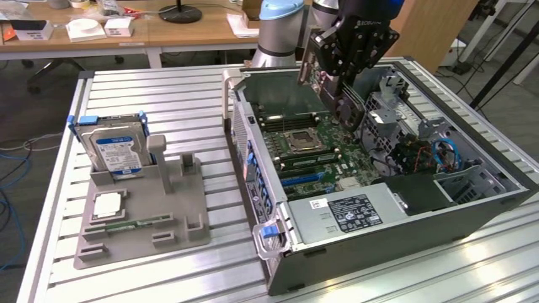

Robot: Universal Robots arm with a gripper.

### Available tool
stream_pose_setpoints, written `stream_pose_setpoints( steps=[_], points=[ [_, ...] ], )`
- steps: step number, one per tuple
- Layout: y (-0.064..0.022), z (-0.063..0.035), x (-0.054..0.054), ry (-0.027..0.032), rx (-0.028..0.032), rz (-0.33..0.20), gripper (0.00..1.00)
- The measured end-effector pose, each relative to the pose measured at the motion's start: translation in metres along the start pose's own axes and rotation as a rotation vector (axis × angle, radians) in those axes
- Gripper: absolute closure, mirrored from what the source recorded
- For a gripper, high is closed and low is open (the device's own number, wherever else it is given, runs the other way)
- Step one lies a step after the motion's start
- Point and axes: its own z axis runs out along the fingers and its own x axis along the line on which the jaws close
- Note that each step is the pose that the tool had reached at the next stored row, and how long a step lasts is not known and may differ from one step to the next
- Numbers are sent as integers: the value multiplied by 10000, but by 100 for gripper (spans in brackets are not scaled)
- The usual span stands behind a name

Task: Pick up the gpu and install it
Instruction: 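Insert the gpu into the slot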

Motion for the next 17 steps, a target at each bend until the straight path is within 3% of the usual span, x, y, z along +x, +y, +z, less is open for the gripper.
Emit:
stream_pose_setpoints(
  steps=[17],
  points=[
    [0, 0, 0, 21, -11, -477, 74]
  ],
)
